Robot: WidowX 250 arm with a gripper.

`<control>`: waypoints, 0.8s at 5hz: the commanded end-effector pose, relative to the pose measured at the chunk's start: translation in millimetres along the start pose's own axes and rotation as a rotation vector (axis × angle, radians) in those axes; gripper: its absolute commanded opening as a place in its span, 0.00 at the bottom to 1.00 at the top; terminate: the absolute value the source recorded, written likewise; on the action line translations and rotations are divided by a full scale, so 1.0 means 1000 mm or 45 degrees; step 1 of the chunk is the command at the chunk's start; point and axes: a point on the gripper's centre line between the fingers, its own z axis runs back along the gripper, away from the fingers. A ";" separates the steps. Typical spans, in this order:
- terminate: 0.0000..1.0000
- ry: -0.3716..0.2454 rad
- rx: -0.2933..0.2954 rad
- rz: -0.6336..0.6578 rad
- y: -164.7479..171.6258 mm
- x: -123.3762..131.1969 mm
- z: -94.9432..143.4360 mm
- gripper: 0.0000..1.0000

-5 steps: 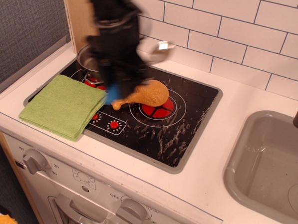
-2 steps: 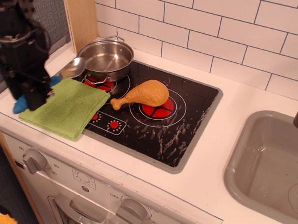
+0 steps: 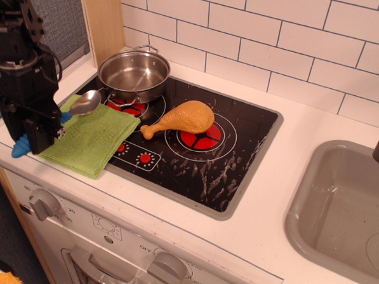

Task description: Put the blue spoon on the green rag.

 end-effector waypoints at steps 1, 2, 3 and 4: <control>0.00 -0.018 0.014 0.049 0.005 0.002 0.010 0.00; 0.00 -0.007 -0.014 0.082 0.004 0.002 0.009 1.00; 0.00 -0.074 0.027 0.052 -0.005 0.007 0.030 1.00; 0.00 -0.197 0.079 -0.007 -0.021 0.011 0.064 1.00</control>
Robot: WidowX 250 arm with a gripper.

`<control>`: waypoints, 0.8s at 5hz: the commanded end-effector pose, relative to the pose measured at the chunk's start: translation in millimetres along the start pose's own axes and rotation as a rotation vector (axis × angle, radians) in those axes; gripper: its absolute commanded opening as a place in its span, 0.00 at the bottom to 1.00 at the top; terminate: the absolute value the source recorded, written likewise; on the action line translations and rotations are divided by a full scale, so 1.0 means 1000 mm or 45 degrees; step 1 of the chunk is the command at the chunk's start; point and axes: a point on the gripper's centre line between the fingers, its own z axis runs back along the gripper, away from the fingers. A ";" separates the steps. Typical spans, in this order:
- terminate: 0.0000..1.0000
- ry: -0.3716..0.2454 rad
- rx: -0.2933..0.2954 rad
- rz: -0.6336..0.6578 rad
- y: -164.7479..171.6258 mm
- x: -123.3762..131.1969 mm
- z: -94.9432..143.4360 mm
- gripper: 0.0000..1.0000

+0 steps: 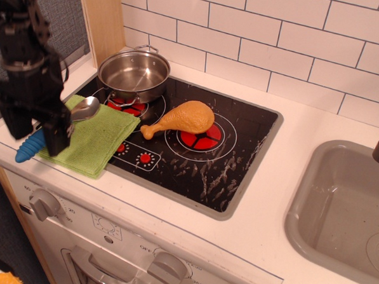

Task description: Put the blue spoon on the green rag.

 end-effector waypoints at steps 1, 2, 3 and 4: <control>0.00 -0.208 0.099 -0.098 -0.023 0.002 0.072 1.00; 0.00 -0.159 0.036 -0.137 -0.028 0.006 0.068 1.00; 0.00 -0.159 0.036 -0.137 -0.028 0.006 0.068 1.00; 1.00 -0.159 0.036 -0.137 -0.028 0.006 0.068 1.00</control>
